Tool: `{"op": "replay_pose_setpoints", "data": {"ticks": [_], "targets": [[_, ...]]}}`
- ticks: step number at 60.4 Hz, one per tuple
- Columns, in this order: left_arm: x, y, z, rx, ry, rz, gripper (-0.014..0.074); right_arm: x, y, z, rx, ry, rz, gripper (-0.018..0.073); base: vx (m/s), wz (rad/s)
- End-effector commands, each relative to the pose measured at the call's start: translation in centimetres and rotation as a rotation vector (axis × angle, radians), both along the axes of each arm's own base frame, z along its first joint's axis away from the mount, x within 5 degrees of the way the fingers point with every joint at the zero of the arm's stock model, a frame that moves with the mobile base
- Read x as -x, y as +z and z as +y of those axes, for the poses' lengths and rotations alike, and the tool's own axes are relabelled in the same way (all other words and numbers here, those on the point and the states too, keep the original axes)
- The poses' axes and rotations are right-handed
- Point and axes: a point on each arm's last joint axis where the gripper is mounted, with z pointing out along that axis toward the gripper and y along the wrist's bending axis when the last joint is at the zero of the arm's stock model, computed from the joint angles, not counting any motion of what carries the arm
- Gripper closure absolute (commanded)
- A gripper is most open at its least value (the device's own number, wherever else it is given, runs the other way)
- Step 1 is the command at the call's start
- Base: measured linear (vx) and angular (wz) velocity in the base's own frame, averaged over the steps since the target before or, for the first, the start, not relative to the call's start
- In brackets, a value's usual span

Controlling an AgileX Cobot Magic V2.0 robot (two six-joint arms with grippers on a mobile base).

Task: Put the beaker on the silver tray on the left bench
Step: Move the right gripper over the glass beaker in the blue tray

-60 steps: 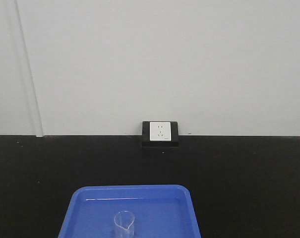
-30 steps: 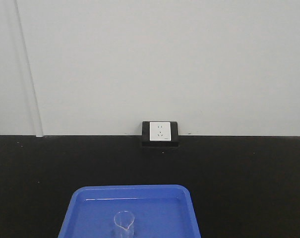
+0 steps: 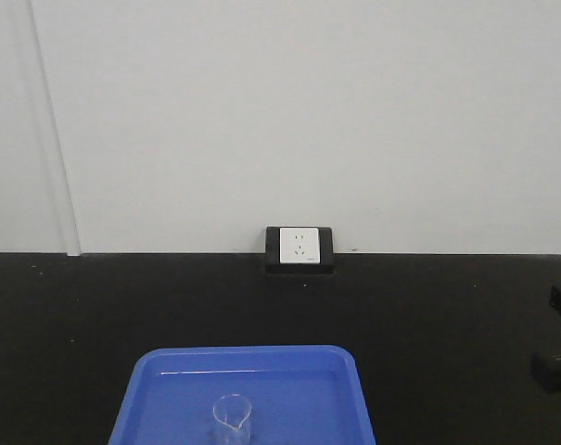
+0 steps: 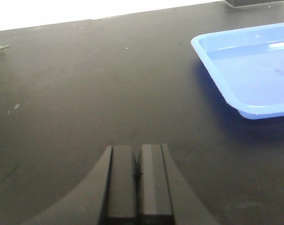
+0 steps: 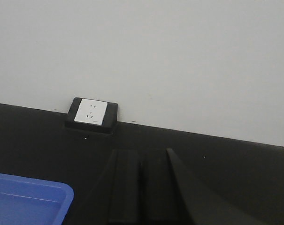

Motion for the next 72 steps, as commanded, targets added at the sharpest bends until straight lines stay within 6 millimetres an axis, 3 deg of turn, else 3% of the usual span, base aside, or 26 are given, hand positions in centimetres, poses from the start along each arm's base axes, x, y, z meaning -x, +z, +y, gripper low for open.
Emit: {"op": "replay_pose_setpoints", "data": {"ticks": [1, 9, 17, 28, 35, 41, 48, 65, 72], "targets": [[-0.2, 0.0, -0.1, 0.005, -0.01, -0.063, 0.0595, 0.0, 2.2, 0.1, -0.034, 0.01, -0.13, 0.0263, 0.0, 0.0], [-0.2, 0.0, -0.1, 0.005, -0.01, -0.063, 0.0595, -0.1, 2.2, 0.1, -0.065, 0.009, -0.129, 0.0008, 0.0, 0.0], [-0.2, 0.0, -0.1, 0.005, -0.01, -0.063, 0.0595, -0.2, 2.1, 0.1, -0.064, 0.009, -0.126, -0.0169, 0.0, 0.0], [-0.2, 0.0, -0.1, 0.005, -0.01, -0.063, 0.0595, -0.3, 2.2, 0.4, -0.173, 0.024, -0.126, -0.0158, 0.0, 0.0], [-0.2, 0.0, -0.1, 0.005, -0.01, -0.063, 0.0595, -1.3, 0.8, 2.5, -0.082, 0.134, -0.065, -0.0126, 0.0, 0.0], [-0.2, 0.0, -0.1, 0.005, -0.01, -0.063, 0.0595, -2.4, -1.1, 5.6, 0.005, 0.277, -0.009, -0.0097, 0.0, 0.0], [-0.2, 0.0, -0.1, 0.005, -0.01, -0.063, 0.0595, -4.3, -3.8, 9.1, -0.019, 0.417, 0.011, -0.007, 0.0, 0.0], [-0.2, 0.0, -0.1, 0.005, -0.01, -0.063, 0.0595, -8.2, -12.3, 14.2, -0.07, 0.587, 0.09, -0.0036, 0.0, 0.0], [-0.2, 0.0, -0.1, 0.005, -0.01, -0.063, 0.0595, -9.5, -14.4, 16.4, -0.062, 0.627, 0.132, -0.0035, 0.0, 0.0]]}}
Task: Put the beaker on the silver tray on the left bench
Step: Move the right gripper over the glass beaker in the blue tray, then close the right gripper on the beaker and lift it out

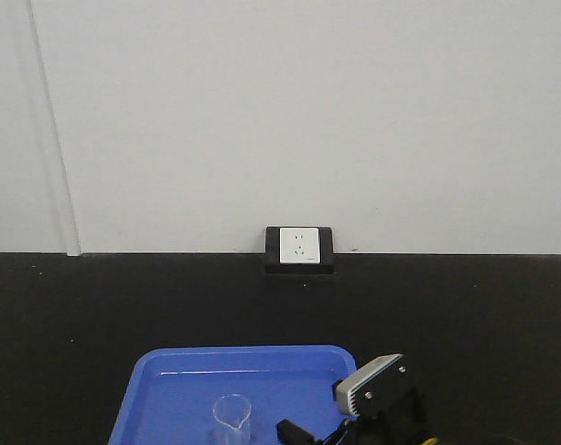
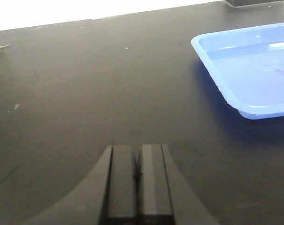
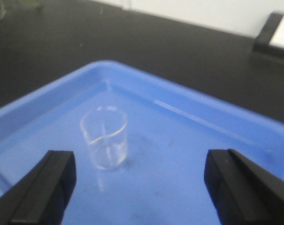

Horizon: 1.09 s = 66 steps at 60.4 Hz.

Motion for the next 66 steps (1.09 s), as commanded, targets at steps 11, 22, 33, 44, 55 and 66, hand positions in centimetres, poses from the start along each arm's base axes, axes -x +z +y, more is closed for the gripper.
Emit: {"op": "replay_pose_setpoints", "data": {"ticks": [11, 22, 33, 44, 55, 66], "targets": [[-0.2, 0.0, -0.1, 0.005, -0.01, -0.063, 0.0595, -3.1, -1.3, 3.9, -0.067, 0.088, -0.066, -0.0035, 0.0, 0.0], [-0.2, 0.0, -0.1, 0.005, -0.01, -0.063, 0.0595, -5.1, -3.0, 5.5, -0.091, 0.126, -0.028, -0.0035, 0.0, 0.0], [-0.2, 0.0, -0.1, 0.005, -0.01, -0.063, 0.0595, -7.2, -3.8, 7.0, -0.125, 0.148, -0.015, -0.0035, 0.0, 0.0], [-0.2, 0.0, -0.1, 0.005, -0.01, -0.063, 0.0595, -9.3, -4.7, 8.2, -0.152, 0.145, -0.028, -0.0034, 0.0, 0.0], [-0.2, 0.0, -0.1, 0.005, -0.01, -0.063, 0.0595, -10.3, -5.0, 8.7, -0.179, 0.141, -0.03, 0.0087, 0.0, 0.0], [-0.2, 0.0, -0.1, 0.005, -0.01, -0.063, 0.0595, -10.2, -4.0, 8.8, -0.223, 0.142, -0.015, 0.0512, 0.0, 0.0]]}}
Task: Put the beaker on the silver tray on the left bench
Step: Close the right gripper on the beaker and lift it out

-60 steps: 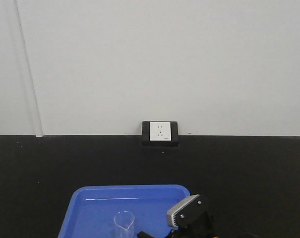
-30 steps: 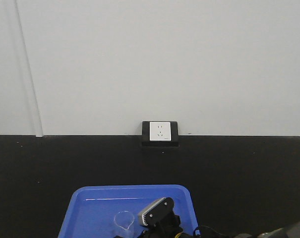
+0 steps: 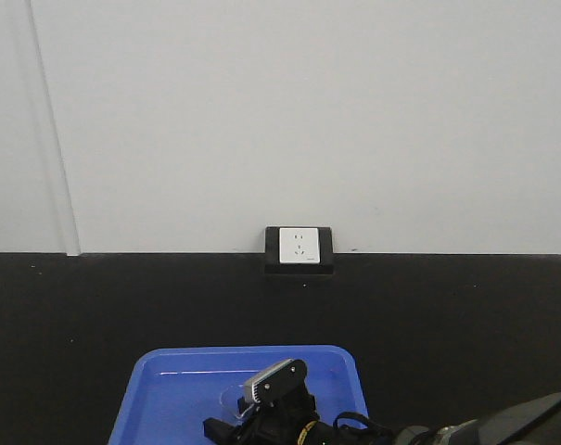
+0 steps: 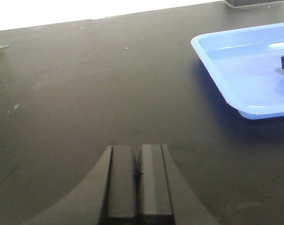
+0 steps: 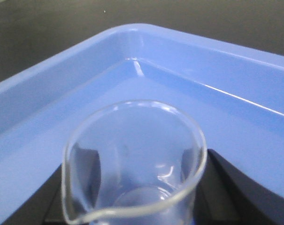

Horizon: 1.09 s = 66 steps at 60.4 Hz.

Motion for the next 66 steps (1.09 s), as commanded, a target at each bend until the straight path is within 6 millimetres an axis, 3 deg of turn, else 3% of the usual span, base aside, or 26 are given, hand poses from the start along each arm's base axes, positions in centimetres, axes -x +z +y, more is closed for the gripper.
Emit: {"op": "replay_pose_setpoints", "data": {"ticks": [1, 10, 23, 30, 37, 47, 59, 66], "targets": [[-0.2, 0.0, -0.1, 0.005, -0.01, -0.063, 0.0595, -0.5, 5.0, 0.6, -0.133, 0.022, -0.112, 0.0566, 0.0, 0.0], [-0.2, 0.0, -0.1, 0.005, -0.01, -0.063, 0.0595, 0.0, 8.3, 0.6, -0.136, 0.057, -0.09, 0.0575, 0.0, 0.0], [-0.2, 0.0, -0.1, 0.005, -0.01, -0.063, 0.0595, 1.9, 16.9, -1.6, 0.014, -0.024, -0.096, 0.0573, 0.0, 0.0], [-0.2, 0.0, -0.1, 0.005, -0.01, -0.063, 0.0595, 4.4, 20.8, -4.0, 0.064, -0.102, -0.118, 0.0573, 0.0, 0.0], [-0.2, 0.0, -0.1, 0.005, -0.01, -0.063, 0.0595, 8.5, 24.2, -6.7, 0.09, -0.135, -0.191, 0.0573, 0.0, 0.0], [-0.2, 0.0, -0.1, 0.005, -0.01, -0.063, 0.0595, 14.6, 26.0, -10.6, 0.061, -0.185, -0.235, 0.0573, 0.0, 0.0], [-0.2, 0.0, -0.1, 0.005, -0.01, -0.063, 0.0595, 20.5, 25.1, -15.1, 0.083, -0.302, -0.261, 0.0573, 0.0, 0.0], [-0.2, 0.0, -0.1, 0.005, -0.01, -0.063, 0.0595, 22.9, 24.4, -17.0, 0.093, -0.367, -0.274, 0.0573, 0.0, 0.0]]}}
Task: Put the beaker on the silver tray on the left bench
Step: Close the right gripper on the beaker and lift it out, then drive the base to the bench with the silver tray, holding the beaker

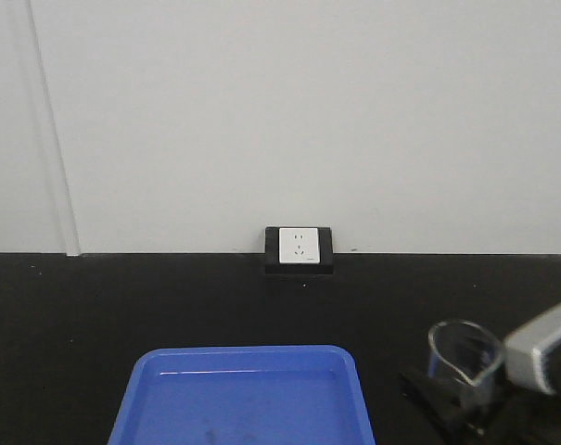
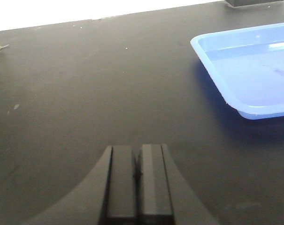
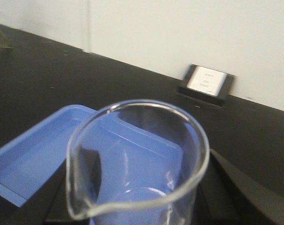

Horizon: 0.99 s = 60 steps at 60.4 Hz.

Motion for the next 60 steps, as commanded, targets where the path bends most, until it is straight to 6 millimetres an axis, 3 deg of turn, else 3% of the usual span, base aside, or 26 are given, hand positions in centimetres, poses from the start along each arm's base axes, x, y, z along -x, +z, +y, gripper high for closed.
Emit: {"op": "replay_pose_setpoints", "data": {"ticks": [1, 18, 60], "targets": [[-0.2, 0.0, -0.1, 0.005, -0.01, -0.063, 0.0595, 1.8, 0.9, -1.4, -0.028, -0.031, -0.062, 0.0573, 0.0, 0.0], [-0.2, 0.0, -0.1, 0.005, -0.01, -0.063, 0.0595, 4.6, 0.4, -3.2, -0.056, -0.06, -0.124, 0.0573, 0.0, 0.0], [-0.2, 0.0, -0.1, 0.005, -0.01, -0.063, 0.0595, 4.7, 0.4, -3.3, -0.054, -0.06, -0.125, 0.0571, 0.0, 0.0]]}}
